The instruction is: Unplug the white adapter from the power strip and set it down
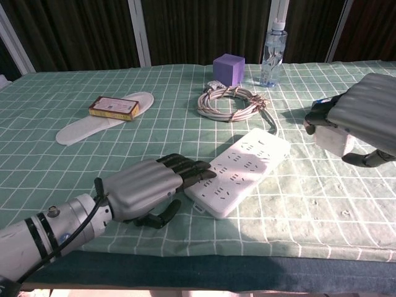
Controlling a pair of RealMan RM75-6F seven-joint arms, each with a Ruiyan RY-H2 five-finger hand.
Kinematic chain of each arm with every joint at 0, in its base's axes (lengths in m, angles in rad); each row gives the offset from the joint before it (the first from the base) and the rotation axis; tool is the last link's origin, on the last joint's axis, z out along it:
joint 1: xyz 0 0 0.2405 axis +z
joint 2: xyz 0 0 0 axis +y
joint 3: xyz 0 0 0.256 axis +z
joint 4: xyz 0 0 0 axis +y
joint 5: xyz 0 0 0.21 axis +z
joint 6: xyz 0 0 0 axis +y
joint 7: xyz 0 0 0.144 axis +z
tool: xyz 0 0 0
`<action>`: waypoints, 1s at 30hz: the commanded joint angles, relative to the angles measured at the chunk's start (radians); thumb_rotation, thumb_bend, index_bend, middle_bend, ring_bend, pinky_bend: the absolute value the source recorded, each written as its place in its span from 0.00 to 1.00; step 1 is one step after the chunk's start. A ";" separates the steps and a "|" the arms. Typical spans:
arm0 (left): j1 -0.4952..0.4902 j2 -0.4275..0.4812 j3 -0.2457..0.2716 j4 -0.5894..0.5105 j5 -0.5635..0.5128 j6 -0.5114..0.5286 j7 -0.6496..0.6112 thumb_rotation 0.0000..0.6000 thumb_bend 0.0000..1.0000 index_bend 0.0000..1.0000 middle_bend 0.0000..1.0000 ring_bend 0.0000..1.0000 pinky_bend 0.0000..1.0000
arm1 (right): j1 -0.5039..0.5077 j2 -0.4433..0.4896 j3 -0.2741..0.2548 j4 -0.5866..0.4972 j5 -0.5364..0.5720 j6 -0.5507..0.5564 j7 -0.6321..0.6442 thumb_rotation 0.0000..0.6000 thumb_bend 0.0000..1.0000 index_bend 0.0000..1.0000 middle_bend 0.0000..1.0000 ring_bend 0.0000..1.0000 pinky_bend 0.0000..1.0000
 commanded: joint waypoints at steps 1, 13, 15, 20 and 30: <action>-0.002 -0.003 -0.001 0.000 0.001 0.001 0.003 1.00 0.70 0.00 0.02 0.00 0.02 | -0.029 0.056 0.008 0.017 0.139 -0.070 -0.198 1.00 0.43 0.65 0.58 0.54 0.71; 0.003 0.008 -0.007 -0.014 0.011 0.033 -0.030 1.00 0.57 0.00 0.03 0.00 0.02 | -0.020 0.041 -0.004 0.004 0.386 -0.182 -0.432 1.00 0.29 0.05 0.15 0.18 0.40; 0.003 0.012 -0.009 -0.019 0.013 0.040 -0.037 1.00 0.55 0.00 0.03 0.00 0.02 | -0.018 0.056 -0.005 -0.022 0.378 -0.174 -0.407 1.00 0.23 0.00 0.08 0.10 0.34; 0.006 0.026 -0.012 -0.043 0.017 0.054 -0.041 1.00 0.52 0.00 0.03 0.00 0.02 | -0.030 0.136 -0.019 -0.131 0.325 -0.142 -0.286 1.00 0.15 0.00 0.00 0.02 0.26; 0.058 0.199 0.008 -0.228 0.082 0.193 -0.072 1.00 0.51 0.00 0.03 0.00 0.03 | -0.206 0.354 -0.067 -0.350 0.088 0.180 0.126 1.00 0.14 0.00 0.00 0.00 0.21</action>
